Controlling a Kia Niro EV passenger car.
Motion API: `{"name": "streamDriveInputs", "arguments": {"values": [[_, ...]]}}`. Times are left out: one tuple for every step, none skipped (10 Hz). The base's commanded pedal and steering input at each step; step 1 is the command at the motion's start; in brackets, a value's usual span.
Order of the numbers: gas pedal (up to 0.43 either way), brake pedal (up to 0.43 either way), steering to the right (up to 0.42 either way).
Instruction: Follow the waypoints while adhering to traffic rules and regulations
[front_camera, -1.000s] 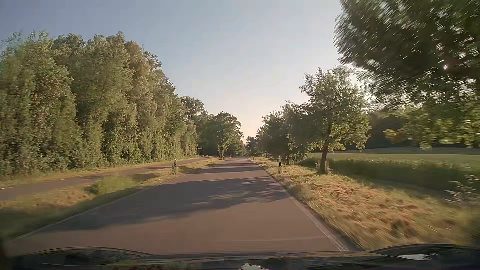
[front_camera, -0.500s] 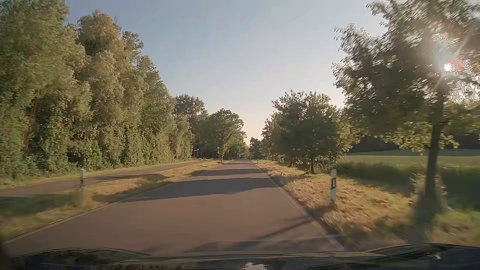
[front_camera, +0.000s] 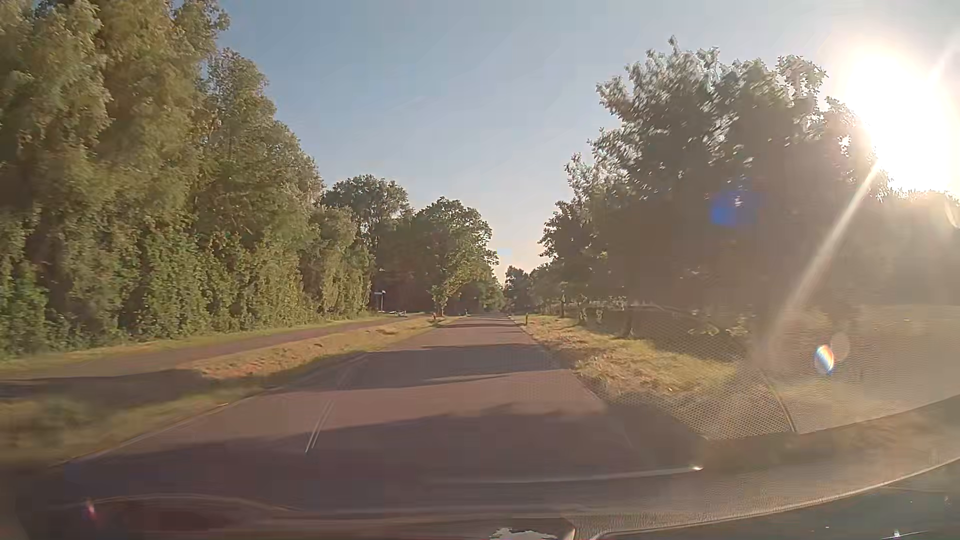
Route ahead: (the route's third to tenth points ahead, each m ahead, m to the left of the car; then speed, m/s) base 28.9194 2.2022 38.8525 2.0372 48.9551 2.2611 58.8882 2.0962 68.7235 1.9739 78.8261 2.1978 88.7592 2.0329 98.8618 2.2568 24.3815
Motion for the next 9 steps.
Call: {"name": "streamDriveInputs", "arguments": {"values": [[0.197,0.000,0.000],[0.098,0.000,0.000],[0.000,0.000,0.000],[0.000,0.000,0.000],[0.000,0.000,0.000],[0.000,0.000,0.000],[0.000,0.000,0.000],[0.000,0.000,0.000],[0.000,0.000,0.000]]}}
